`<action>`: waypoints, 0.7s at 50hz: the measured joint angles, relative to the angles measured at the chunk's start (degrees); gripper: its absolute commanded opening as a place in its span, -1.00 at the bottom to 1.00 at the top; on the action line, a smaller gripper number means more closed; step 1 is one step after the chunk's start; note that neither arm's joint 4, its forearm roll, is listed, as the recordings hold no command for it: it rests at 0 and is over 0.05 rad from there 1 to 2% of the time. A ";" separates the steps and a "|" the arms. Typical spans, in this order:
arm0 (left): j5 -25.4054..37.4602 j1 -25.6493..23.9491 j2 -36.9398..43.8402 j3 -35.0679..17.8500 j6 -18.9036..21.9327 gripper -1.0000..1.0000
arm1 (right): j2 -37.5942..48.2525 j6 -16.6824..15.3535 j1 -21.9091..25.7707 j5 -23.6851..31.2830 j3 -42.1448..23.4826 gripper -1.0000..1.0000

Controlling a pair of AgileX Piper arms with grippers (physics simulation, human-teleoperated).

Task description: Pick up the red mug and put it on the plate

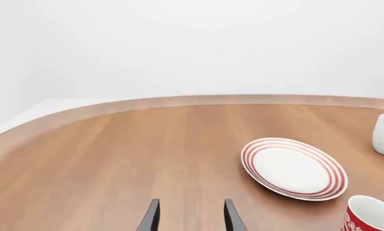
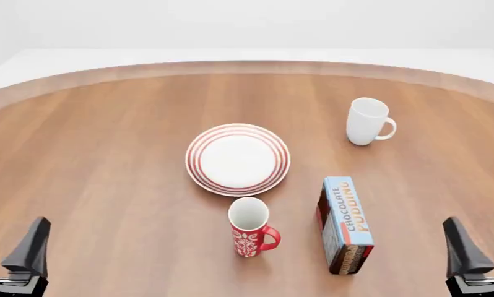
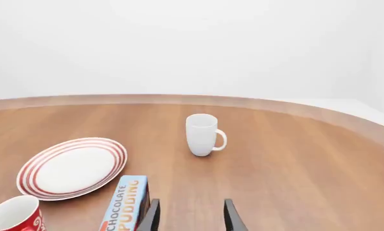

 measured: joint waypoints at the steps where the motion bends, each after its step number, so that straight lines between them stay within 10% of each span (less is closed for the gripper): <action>1: 0.00 0.00 0.00 0.00 0.00 1.00 | 0.03 -0.04 -0.01 0.00 -0.01 1.00; 35: 0.00 0.00 0.00 0.00 0.00 1.00 | 2.43 -2.70 10.06 8.71 -10.62 1.00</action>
